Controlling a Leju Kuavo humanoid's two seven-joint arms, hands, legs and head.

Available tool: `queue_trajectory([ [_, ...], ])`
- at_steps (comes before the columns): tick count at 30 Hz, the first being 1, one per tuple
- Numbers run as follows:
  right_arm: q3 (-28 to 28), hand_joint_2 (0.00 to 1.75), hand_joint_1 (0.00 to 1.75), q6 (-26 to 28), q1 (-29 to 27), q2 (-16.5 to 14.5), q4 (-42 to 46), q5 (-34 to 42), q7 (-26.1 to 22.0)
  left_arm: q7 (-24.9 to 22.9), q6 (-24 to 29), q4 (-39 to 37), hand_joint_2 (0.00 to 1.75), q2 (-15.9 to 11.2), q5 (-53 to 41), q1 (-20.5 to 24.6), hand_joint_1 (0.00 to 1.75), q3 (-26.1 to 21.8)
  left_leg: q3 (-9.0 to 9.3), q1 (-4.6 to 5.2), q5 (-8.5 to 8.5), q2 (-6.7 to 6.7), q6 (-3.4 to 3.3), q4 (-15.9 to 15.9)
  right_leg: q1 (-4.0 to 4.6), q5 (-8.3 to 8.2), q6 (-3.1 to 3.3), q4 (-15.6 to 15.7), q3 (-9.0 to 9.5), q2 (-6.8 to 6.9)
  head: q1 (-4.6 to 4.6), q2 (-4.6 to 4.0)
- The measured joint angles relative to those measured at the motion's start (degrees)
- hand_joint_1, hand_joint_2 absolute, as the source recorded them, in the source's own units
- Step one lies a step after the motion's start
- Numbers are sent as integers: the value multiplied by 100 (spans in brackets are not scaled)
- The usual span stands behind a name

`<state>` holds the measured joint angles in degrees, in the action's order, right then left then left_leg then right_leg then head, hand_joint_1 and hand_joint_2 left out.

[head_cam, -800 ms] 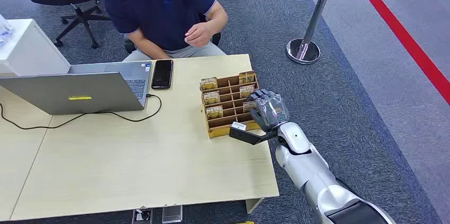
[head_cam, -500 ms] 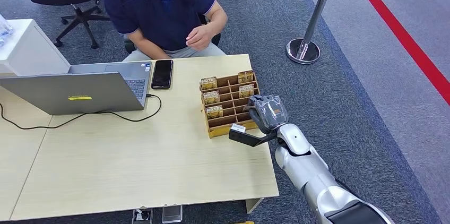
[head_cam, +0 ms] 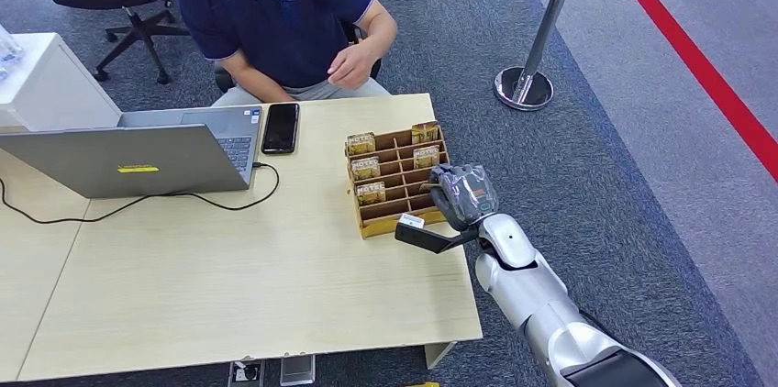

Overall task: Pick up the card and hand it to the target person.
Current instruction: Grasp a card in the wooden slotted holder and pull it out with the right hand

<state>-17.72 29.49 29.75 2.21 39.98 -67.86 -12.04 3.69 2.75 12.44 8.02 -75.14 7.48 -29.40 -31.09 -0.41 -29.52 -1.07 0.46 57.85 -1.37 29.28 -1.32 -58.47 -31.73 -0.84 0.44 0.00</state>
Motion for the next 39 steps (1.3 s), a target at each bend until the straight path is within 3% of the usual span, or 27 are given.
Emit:
queue_trajectory([
  [3,2,175,0,1,-3,0,2,5,-17,31,1,0,0,0,2,0,0,0,-1,0,0,0,0,0,0,0,0,0,0,0,-1,0],
  [9,8,175,1,19,-2,2,15,75,-81,41,32,0,0,0,2,3,0,0,-1,0,0,0,0,0,0,0,0,0,-1,0,5,0],
  [13,17,175,175,33,14,1,32,80,-85,39,38,0,0,0,0,3,0,0,0,0,0,0,0,0,0,0,0,0,0,0,2,0],
  [36,19,175,175,-9,-61,2,62,80,-51,55,54,0,0,0,-2,-5,0,15,-5,0,1,-2,0,0,0,0,0,0,-4,1,4,0],
  [39,19,175,175,-10,-62,2,70,80,-50,56,53,0,131,0,-2,-5,0,15,-5,0,1,-2,0,0,0,0,0,0,-4,1,4,0],
])
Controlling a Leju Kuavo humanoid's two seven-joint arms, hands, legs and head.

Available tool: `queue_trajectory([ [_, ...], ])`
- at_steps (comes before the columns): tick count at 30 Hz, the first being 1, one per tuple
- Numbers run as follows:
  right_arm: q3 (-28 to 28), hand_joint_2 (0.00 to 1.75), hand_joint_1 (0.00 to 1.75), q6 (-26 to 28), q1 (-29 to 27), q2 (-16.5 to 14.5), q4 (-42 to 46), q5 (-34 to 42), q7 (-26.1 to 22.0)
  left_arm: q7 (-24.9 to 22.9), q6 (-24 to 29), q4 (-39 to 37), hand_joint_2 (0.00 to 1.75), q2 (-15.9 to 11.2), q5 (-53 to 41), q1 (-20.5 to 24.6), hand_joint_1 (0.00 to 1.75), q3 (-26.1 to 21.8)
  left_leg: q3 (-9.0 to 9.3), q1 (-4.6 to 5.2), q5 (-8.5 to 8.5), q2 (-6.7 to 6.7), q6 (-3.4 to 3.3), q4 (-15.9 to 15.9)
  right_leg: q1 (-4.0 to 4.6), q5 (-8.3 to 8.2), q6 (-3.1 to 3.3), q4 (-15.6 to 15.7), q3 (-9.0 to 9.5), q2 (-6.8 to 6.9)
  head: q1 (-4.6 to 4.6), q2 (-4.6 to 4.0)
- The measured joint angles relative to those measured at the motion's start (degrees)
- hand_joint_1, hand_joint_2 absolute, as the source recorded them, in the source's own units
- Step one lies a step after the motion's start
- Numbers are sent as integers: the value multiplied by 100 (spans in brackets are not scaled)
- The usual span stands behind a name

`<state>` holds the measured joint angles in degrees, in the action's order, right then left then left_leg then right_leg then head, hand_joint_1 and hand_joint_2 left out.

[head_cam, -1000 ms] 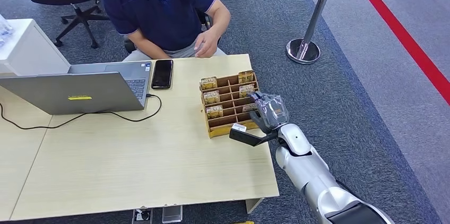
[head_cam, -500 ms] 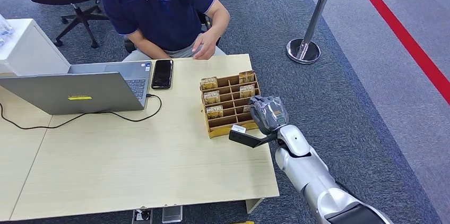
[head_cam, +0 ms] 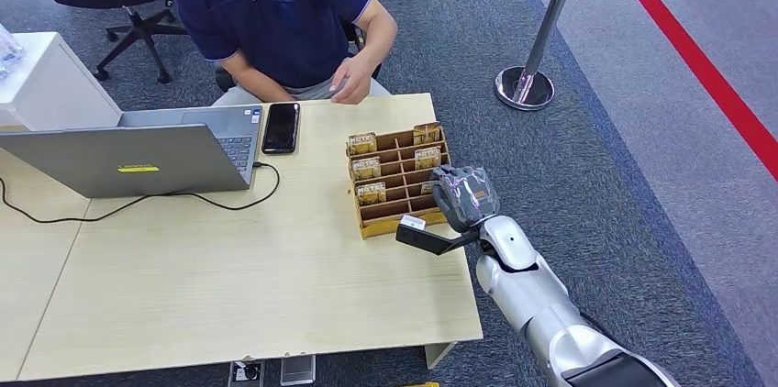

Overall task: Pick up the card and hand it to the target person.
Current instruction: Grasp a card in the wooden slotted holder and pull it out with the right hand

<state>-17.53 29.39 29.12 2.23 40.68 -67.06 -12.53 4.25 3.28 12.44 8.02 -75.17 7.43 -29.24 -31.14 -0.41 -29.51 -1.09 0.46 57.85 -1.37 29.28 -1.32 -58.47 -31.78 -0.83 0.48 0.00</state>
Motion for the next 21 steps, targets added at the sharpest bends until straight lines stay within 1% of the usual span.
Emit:
queue_trajectory([
  [1,0,175,175,-1,-1,0,3,0,1,0,3,0,175,0,-2,0,0,0,0,0,0,0,0,0,0,0,0,0,0,0,1,0],
  [10,4,175,175,-3,-6,0,11,8,-9,-18,-54,0,175,0,11,-3,0,22,0,0,0,0,0,0,0,0,0,0,0,0,-1,0],
  [14,43,175,175,-4,-37,2,80,160,-87,-47,0,0,175,0,11,-3,0,22,-1,0,0,0,0,0,0,0,0,0,0,0,-1,0],
  [21,201,175,175,-40,-86,43,670,509,-209,-63,31,0,175,0,9,-6,0,22,-3,0,0,0,0,0,0,0,0,0,-2,0,-2,0],
])
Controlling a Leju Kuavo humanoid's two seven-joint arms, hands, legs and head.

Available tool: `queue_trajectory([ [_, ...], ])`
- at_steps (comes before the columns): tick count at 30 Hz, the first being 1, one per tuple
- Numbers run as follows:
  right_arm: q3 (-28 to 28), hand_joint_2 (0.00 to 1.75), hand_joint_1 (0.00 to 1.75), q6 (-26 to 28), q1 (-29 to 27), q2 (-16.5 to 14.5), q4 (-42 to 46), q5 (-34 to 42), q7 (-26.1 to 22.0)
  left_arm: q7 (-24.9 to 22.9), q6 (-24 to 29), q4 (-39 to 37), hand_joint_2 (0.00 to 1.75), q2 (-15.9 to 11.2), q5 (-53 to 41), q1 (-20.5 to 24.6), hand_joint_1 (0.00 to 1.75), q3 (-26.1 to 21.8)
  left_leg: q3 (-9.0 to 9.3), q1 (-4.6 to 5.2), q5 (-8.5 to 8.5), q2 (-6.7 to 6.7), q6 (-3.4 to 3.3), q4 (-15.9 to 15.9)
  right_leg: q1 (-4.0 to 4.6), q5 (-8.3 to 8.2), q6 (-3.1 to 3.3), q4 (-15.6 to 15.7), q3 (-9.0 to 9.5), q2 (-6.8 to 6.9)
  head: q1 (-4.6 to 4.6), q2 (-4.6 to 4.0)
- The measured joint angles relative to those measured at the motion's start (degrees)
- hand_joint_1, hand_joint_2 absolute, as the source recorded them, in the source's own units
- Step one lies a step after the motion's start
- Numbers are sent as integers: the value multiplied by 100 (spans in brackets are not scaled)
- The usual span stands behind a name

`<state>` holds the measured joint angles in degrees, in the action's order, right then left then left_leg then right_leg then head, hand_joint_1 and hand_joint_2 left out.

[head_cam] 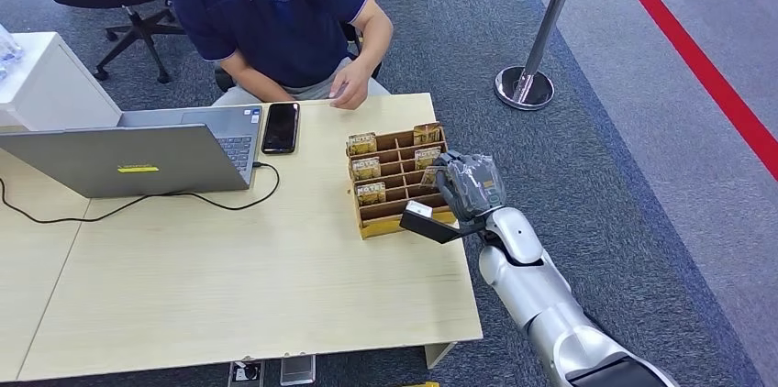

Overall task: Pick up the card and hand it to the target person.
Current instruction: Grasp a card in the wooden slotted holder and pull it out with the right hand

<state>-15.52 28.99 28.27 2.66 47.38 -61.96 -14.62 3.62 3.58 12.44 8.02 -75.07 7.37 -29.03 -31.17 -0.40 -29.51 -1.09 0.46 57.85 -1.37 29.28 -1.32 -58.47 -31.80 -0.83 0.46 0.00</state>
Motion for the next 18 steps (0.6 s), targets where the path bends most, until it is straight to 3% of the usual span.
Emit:
queue_trajectory([
  [8,212,175,175,-71,121,55,870,224,-81,17,22,0,175,13,8,52,0,0,0,0,0,0,0,0,0,0,0,-1,2,0,4,0],
  [18,262,175,175,-78,367,13,1282,493,-226,36,34,0,175,28,-25,94,0,22,-2,0,0,-1,0,0,0,0,0,-1,1,1,3,0],
])
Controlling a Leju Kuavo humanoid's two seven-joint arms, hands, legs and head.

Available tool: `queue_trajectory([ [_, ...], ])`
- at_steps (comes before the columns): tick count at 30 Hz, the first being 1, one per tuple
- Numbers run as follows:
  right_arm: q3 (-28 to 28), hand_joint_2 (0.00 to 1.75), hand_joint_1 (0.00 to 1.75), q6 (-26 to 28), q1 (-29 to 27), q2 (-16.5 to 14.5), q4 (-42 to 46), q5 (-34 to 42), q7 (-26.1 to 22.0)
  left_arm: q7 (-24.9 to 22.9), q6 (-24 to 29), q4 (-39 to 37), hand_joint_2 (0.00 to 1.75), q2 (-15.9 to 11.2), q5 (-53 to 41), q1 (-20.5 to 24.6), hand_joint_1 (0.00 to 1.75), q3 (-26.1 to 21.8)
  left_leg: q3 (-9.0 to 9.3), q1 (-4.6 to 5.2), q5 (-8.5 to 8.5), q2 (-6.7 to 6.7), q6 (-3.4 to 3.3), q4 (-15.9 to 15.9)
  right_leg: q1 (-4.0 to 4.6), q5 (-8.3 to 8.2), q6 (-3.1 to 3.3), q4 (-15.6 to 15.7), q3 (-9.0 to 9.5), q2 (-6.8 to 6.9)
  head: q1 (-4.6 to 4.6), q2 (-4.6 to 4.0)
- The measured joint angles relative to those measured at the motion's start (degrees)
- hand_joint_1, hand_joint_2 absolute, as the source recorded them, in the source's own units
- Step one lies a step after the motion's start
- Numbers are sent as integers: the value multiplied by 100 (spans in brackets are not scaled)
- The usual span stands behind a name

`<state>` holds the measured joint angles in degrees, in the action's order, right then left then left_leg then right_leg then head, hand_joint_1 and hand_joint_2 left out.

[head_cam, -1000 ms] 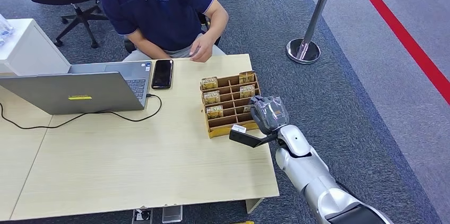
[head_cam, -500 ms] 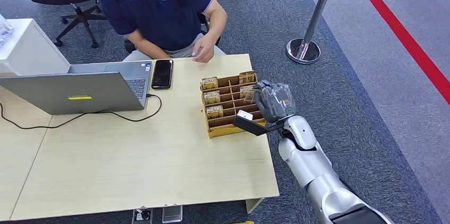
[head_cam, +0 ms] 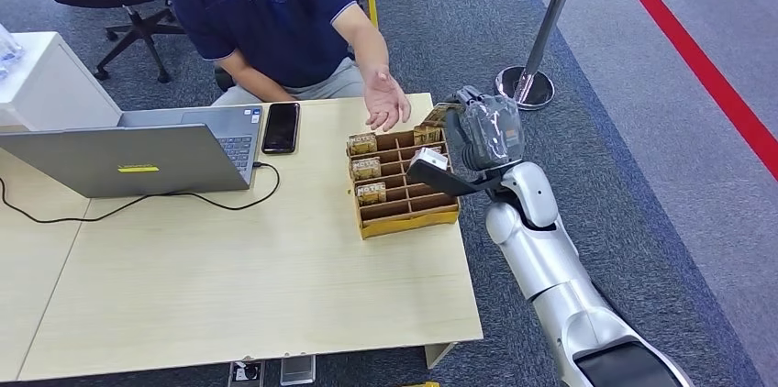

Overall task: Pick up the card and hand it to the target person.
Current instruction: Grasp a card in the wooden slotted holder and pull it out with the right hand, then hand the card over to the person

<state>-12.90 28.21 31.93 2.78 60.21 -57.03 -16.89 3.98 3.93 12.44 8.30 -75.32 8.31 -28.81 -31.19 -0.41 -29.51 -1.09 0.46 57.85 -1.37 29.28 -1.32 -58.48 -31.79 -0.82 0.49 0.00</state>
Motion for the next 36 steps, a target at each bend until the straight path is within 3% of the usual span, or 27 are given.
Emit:
queue_trajectory([
  [7,-65,175,175,-16,90,-196,-132,129,-183,-42,-32,0,175,5,-51,34,0,66,0,0,0,1,0,-1,0,0,0,-2,0,0,-3,0],
  [20,-489,175,175,104,658,-823,-1291,344,-411,-85,-19,0,175,42,-79,47,0,86,-2,0,2,-1,1,-1,0,0,0,-4,-2,0,-1,0],
  [28,-613,175,175,227,961,-1043,-1782,500,-443,-175,27,0,175,42,-7,36,0,79,-4,0,2,-1,1,-1,0,0,0,-4,-4,1,-4,0],
  [32,-623,0,0,327,979,-1058,-1892,582,-477,-175,32,0,175,42,-30,33,0,79,-4,0,1,-1,1,-1,0,0,0,-4,-3,1,-1,0],
  [33,-623,0,0,345,979,-1057,-1909,603,-480,-175,43,0,175,42,-53,34,0,82,-4,0,1,-1,1,-1,0,0,0,-3,-4,1,1,0],
  [36,-623,0,0,397,978,-1054,-1941,644,-477,-155,54,0,44,42,-98,34,0,92,-3,0,1,-1,1,0,0,0,0,-3,-4,0,1,0],
])
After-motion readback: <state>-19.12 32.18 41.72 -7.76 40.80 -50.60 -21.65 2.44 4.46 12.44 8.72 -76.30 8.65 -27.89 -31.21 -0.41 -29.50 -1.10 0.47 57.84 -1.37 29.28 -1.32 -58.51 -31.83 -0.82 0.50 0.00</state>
